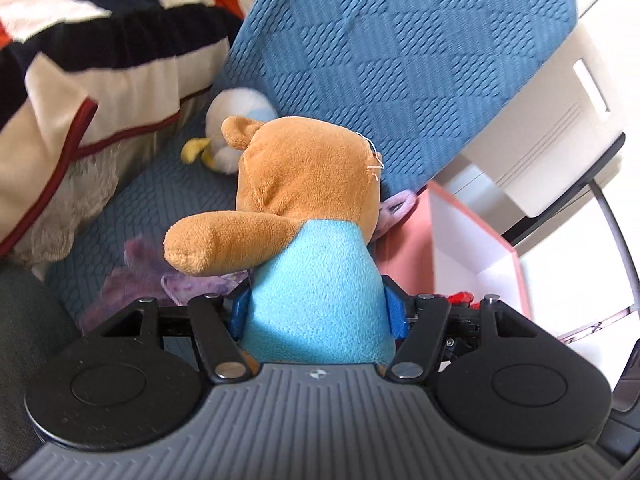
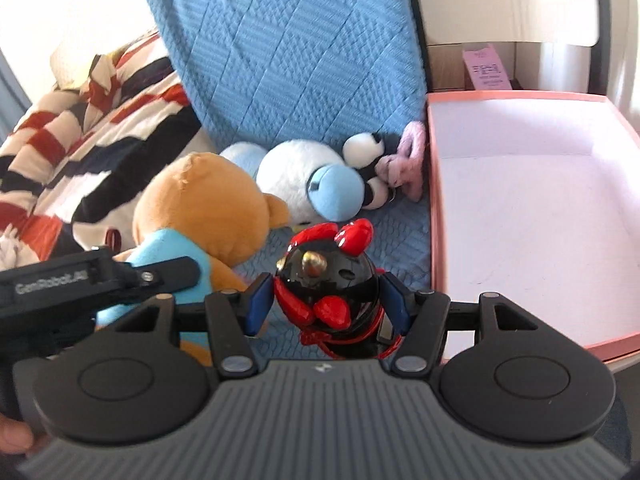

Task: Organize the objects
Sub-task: 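Lift the teddy bear with the left tool while the right tool lifts the figurine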

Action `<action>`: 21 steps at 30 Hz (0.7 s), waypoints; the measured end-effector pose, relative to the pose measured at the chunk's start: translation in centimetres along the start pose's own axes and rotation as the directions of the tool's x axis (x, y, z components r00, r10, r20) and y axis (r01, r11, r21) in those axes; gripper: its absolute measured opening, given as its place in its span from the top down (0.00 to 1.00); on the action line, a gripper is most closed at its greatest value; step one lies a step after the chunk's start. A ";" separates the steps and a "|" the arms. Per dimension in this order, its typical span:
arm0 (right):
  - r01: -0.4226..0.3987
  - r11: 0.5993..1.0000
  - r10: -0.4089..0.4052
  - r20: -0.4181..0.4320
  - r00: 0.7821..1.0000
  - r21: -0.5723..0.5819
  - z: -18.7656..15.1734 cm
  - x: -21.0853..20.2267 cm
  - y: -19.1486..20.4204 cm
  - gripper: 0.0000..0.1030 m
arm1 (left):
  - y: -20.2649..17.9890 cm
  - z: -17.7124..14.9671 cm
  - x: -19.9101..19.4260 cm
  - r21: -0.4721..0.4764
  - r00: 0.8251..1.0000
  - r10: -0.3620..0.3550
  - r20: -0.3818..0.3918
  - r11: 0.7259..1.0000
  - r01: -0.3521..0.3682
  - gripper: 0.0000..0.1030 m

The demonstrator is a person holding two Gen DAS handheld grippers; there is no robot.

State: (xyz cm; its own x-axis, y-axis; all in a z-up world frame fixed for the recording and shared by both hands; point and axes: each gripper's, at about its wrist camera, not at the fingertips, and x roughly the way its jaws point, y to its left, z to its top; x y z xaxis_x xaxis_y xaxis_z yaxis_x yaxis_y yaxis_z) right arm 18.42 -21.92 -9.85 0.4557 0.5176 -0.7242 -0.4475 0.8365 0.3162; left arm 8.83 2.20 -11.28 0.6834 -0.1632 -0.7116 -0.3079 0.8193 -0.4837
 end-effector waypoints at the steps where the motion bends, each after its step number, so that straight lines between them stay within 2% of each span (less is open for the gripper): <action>1: 0.000 1.000 0.000 0.007 1.000 0.002 0.3 -0.4 -0.1 0.41 | -0.3 0.3 -0.3 0.001 1.000 -0.002 0.004 1.000 0.002 0.34; 9: 0.011 1.000 -0.012 0.049 0.999 0.004 3.0 -2.5 -1.4 0.41 | -4.1 3.0 -1.9 0.029 0.999 -0.028 0.034 0.999 0.027 0.34; 21: 0.033 0.999 -0.035 0.103 0.994 0.018 7.8 -5.0 -5.0 0.41 | -11.9 6.0 -1.6 0.111 0.994 -0.084 0.063 0.991 0.077 0.33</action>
State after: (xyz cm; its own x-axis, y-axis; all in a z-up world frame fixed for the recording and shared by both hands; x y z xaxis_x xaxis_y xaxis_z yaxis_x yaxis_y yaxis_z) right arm 24.41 -27.23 -3.03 0.5477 0.5041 -0.6677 -0.4181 0.8562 0.3034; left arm 15.38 -4.05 -1.34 0.7475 -0.1965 -0.6345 -0.1794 0.8601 -0.4776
